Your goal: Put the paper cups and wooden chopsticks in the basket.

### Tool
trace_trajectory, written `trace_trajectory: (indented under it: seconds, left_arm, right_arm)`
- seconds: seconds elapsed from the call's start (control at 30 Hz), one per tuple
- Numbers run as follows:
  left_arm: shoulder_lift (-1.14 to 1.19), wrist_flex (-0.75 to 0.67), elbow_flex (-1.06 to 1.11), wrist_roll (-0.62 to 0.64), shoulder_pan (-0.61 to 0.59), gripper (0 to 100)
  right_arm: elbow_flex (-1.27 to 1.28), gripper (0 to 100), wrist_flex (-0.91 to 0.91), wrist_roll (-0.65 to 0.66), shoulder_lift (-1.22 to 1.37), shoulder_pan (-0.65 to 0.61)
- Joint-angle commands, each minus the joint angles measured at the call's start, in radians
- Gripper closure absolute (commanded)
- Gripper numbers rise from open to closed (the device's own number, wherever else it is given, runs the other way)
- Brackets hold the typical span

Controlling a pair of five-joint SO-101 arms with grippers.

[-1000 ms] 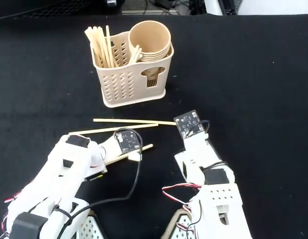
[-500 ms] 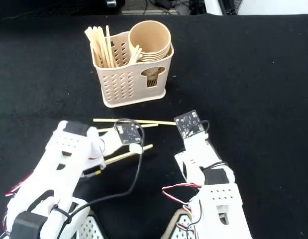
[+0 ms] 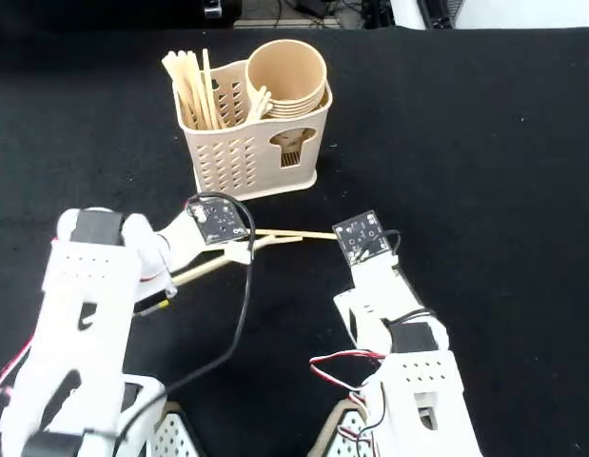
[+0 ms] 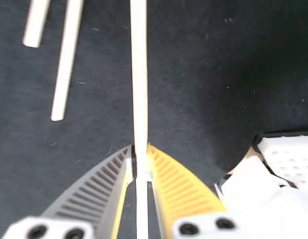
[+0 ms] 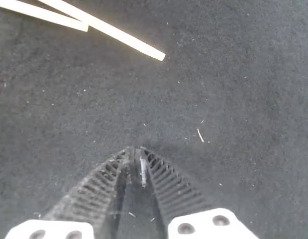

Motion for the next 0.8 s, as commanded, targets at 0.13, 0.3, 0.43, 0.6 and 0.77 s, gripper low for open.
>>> trace_trajectory:
  seconds: [0.13,0.3,0.43,0.6,0.77]
  left_arm:
    - [-0.338,0.017,-0.191,0.071,-0.045,97]
    - [-0.41,-0.236,-0.245,0.476,-0.045,97]
    - [-0.41,-0.517,-0.203,0.799,-0.038,97]
    - [-0.408,-0.936,-0.07,1.017,0.061,97]
    - [-0.391,-1.413,0.14,1.088,0.16,97]
  right_arm:
    - [0.001,98.6,-0.005,0.006,-0.013,0.011]
    - [0.001,98.6,-0.006,0.006,-0.013,0.011]
    - [0.001,98.6,-0.006,0.006,-0.013,0.011]
    - [0.001,98.6,-0.006,0.006,-0.013,0.011]
    - [0.001,98.6,-0.008,0.006,-0.013,0.009]
